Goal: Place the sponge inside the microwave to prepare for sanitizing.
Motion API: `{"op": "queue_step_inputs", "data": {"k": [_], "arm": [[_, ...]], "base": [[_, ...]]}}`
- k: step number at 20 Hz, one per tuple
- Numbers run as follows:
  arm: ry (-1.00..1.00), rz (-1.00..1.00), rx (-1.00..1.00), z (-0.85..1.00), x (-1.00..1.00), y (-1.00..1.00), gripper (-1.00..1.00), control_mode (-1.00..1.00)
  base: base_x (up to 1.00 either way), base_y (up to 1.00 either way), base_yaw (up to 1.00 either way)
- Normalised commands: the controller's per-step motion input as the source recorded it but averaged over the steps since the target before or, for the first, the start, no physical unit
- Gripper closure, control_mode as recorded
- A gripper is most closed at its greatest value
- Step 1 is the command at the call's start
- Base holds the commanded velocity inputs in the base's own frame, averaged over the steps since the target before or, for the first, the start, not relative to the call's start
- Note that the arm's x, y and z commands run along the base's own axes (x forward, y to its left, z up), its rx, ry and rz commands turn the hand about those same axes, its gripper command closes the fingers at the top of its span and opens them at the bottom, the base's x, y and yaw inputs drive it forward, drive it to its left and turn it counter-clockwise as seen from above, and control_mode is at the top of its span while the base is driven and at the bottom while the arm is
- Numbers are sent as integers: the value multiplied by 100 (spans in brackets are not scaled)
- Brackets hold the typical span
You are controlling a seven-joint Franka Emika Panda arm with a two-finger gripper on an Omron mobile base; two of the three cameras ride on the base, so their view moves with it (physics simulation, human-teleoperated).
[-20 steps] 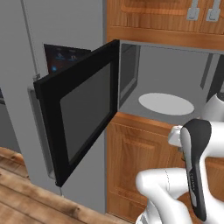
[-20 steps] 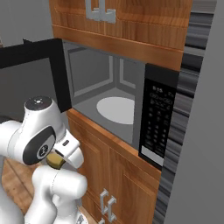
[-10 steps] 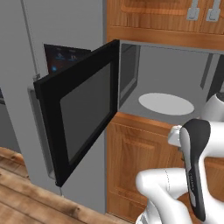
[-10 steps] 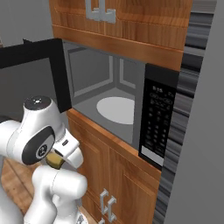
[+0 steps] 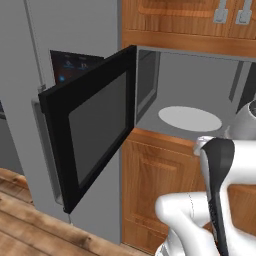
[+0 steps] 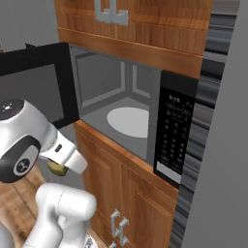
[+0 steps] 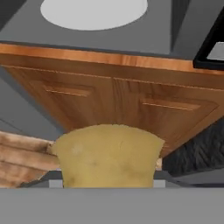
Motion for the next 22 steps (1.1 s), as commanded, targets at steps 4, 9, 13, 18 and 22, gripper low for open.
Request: {"op": "queue_step_inputs", "data": {"k": [4, 9, 13, 18, 22], "arm": [[-28, -11, -26, 63, 9, 1, 100, -100], [-43, -9, -2, 29, 35, 0, 100, -100], [-29, -10, -1, 2, 70, 0, 100, -100], [-3, -6, -2, 20, 35, -16, 100, -100], [9, -7, 0, 5, 44, -33, 100, -100]], "base": [[0, 0, 0], [0, 0, 0], [0, 0, 0], [0, 0, 0], [0, 0, 0]]}}
